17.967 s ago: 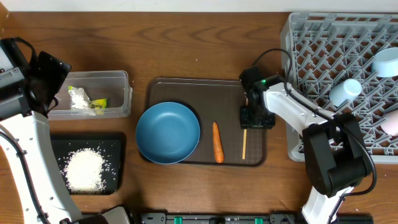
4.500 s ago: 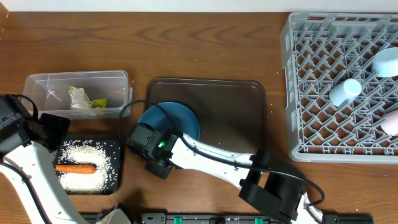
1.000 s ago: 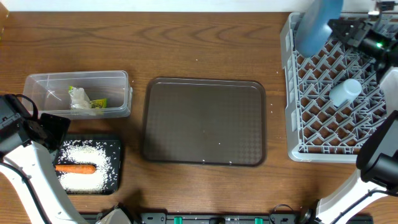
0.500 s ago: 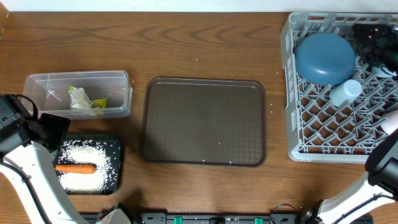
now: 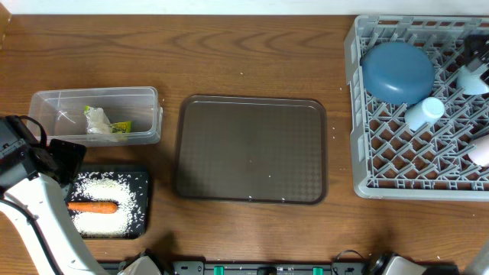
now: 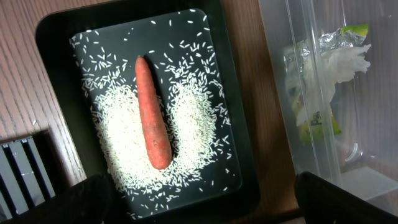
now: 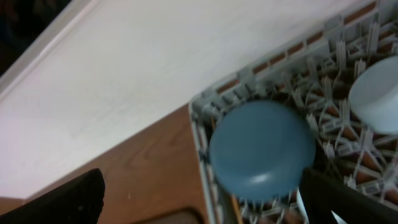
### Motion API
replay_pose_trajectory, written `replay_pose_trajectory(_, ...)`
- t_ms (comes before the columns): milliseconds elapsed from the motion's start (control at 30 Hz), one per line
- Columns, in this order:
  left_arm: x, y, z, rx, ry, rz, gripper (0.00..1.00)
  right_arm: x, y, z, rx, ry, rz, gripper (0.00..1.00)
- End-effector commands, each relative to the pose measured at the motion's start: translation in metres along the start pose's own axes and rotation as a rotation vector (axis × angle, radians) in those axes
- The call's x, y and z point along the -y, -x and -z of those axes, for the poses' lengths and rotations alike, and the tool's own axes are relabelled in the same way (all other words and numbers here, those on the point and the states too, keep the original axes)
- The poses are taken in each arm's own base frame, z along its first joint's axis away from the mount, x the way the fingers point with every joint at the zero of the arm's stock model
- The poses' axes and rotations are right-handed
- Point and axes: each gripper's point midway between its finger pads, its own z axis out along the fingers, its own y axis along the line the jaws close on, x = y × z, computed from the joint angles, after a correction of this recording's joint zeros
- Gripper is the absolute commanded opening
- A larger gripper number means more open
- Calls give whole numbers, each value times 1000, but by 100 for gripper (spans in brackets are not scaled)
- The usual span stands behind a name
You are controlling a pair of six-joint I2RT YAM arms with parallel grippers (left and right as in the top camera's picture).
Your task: Sort waste into correct bins and load items into the dishwasher rack
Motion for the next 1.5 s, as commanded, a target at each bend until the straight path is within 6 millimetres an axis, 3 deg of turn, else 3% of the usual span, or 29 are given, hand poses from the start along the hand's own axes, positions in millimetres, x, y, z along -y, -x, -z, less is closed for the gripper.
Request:
replay_pose_trajectory(0, -1, 4, 2, 11, 4, -1, 98, -12, -14, 11, -15, -46, -8, 99)
replay_pose_trajectory(133, -1, 4, 2, 11, 4, -1, 98, -39, -49, 17, -120, -15, -37, 99)
replay_pose_trajectory(267, -1, 4, 2, 11, 4, -1, 98, -57, -100, 14, -255, 9, 55, 98)
replay_pose_trajectory(467, -1, 4, 2, 11, 4, -1, 98, -68, -192, -6, -474, 47, 135, 99)
replay_pose_trajectory(600, -1, 4, 2, 11, 4, -1, 98, -63, -247, -13, -626, 33, 118, 99)
replay_pose_trajectory(700, -1, 4, 2, 11, 4, -1, 98, -57, -269, -14, -685, 21, 117, 99)
replay_pose_trajectory(900, -1, 4, 2, 11, 4, -1, 98, -44, -294, -12, -758, -18, 35, 99)
replay_pose_trajectory(1167, -1, 4, 2, 11, 4, -1, 98, -13, -309, 1, -821, -145, 112, 99)
replay_pose_trajectory(1267, -1, 4, 2, 11, 4, -1, 98, -18, -307, -4, -801, -102, 192, 99)
replay_pose_trajectory(1467, -1, 4, 2, 11, 4, -1, 98, -46, -315, -30, -702, 83, 425, 99)
